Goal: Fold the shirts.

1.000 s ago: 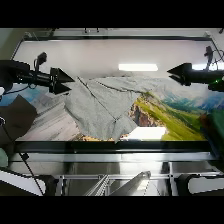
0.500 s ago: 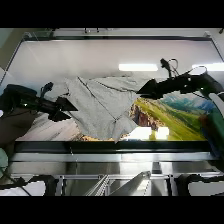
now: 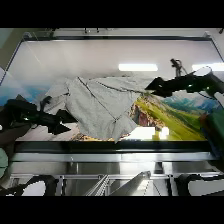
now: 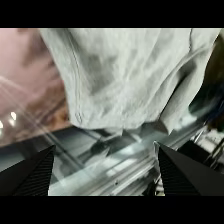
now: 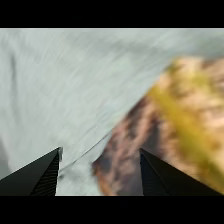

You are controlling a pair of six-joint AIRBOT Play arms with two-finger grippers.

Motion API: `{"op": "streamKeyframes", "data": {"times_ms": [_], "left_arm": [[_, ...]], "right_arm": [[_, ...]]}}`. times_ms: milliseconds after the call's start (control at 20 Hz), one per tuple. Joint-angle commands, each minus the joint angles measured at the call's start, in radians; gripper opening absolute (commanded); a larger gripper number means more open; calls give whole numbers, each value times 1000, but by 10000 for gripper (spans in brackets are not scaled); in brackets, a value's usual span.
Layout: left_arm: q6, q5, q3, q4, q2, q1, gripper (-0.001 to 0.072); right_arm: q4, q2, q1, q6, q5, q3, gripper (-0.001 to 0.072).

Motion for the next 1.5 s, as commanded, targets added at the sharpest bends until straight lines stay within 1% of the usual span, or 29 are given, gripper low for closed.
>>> {"op": "streamKeyframes", "data": {"times_ms": [0, 150, 250, 400, 450, 500, 550, 600, 750, 850, 950, 1050, 1200, 1250, 1350, 1450], "left_arm": [[-34, -75, -64, 0, 3, -145, 710], [-52, -209, -62, -32, -2, -234, 692], [-55, -229, -55, -32, -41, -260, 692], [-63, -229, -16, -52, -161, -279, 692], [-63, -220, 9, -54, -198, -292, 602], [-63, -204, 45, -50, -231, -303, 414], [-62, -185, 76, -50, -255, -314, 193], [-59, -162, 108, -49, -275, -327, 16], [-60, -94, 180, -48, -289, -349, 24], [-60, -64, 203, -42, -269, -343, 24], [-61, -35, 214, -7, -225, -308, 23], [-96, 1, 215, 106, -154, -230, 23], [-103, 68, 215, 315, -55, -43, 23], [-96, 69, 216, 348, -35, 20, 23], [-61, 61, 217, 344, -17, 151, 23], [-53, 58, 217, 340, -19, 219, 23]], "right_arm": [[-15, -33, -173, 45, -7, 30, 554], [-15, -38, -258, 45, 10, 31, 554], [-15, -41, -266, 44, 10, 31, 554], [-15, -74, -222, 42, 6, 31, 554], [-14, -91, -202, 39, 3, 31, 554], [-14, -104, -181, 39, 3, 31, 554], [-11, -118, -154, 39, 16, 31, 555], [-11, -127, -122, 40, 44, 31, 555], [-11, -133, -8, 26, 114, 31, 553], [-11, -133, 67, 22, 114, 31, 553], [-10, -133, 123, 19, 85, 31, 552], [15, -132, 121, 1, 28, 32, 553], [43, -132, 48, 4, -43, 47, 552], [60, -132, 14, 6, -56, 50, 552], [110, -132, -51, 6, -71, 49, 553], [128, -132, -97, 7, -74, 49, 552]]}}
